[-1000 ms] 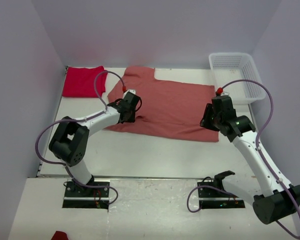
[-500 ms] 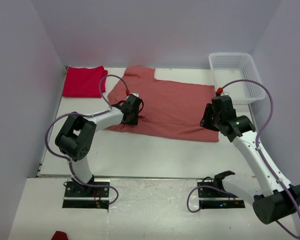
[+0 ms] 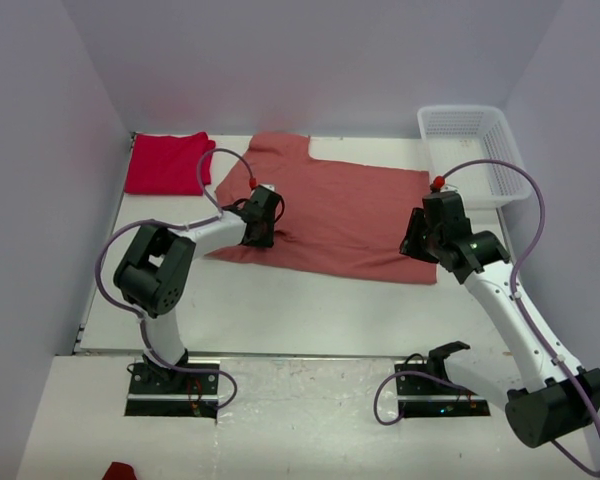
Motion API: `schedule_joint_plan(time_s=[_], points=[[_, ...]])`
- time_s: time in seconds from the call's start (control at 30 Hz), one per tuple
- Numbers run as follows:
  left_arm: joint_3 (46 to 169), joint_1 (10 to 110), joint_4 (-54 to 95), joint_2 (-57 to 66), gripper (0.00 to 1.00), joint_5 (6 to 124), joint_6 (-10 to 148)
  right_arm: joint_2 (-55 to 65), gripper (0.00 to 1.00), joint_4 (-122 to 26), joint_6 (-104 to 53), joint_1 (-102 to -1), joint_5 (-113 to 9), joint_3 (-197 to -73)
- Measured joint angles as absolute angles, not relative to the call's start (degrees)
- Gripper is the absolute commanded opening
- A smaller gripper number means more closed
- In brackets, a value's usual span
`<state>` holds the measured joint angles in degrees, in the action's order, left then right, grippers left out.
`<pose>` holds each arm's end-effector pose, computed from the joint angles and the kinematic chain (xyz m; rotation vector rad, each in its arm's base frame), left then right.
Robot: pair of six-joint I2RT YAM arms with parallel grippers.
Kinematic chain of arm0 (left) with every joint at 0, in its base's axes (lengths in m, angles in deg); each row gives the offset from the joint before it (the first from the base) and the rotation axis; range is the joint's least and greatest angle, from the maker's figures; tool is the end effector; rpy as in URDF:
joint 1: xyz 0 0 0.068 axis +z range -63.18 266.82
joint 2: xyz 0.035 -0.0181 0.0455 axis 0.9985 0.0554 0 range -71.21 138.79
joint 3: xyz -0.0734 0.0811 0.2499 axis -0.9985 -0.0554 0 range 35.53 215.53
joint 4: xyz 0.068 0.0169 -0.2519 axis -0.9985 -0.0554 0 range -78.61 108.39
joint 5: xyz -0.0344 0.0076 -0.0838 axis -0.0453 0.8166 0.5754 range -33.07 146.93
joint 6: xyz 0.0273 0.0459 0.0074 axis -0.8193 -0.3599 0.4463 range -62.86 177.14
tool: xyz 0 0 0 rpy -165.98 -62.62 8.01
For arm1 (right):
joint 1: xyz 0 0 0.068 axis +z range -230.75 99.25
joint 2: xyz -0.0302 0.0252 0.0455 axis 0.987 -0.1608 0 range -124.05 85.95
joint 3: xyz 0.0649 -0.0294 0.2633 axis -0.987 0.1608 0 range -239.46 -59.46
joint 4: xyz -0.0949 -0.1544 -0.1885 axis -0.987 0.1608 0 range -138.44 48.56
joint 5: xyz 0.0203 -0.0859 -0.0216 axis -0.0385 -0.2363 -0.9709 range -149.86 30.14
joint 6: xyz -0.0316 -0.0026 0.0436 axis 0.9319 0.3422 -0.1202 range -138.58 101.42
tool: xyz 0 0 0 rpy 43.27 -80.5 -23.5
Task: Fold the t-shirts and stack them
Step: Fold the flattened tshirt in 1/3 of the way
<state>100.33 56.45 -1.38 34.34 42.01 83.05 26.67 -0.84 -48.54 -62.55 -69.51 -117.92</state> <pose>0.3229 -0.1786 0.1590 0.0116 2.5705 -0.0223 0.1951 0.0579 0.3154 0.3235 2.3866 0.1872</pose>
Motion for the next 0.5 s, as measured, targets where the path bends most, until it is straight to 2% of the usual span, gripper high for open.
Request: schedule_joint_plan(time_s=[0.3, 0.47, 0.5], points=[[102.5, 56.5, -1.4, 35.3, 0.36, 42.0, 83.0, 26.3, 0.4, -0.8, -48.5, -62.6, -69.5, -117.8], [103.6, 56.5, -1.4, 36.2, 0.26, 42.0, 82.9, 26.2, 0.4, -0.8, -48.5, -62.6, -69.5, -117.8], [103.8, 56.5, -1.4, 36.5, 0.18, 42.0, 82.9, 26.2, 0.4, -0.8, -48.5, -62.7, -69.5, -117.8]])
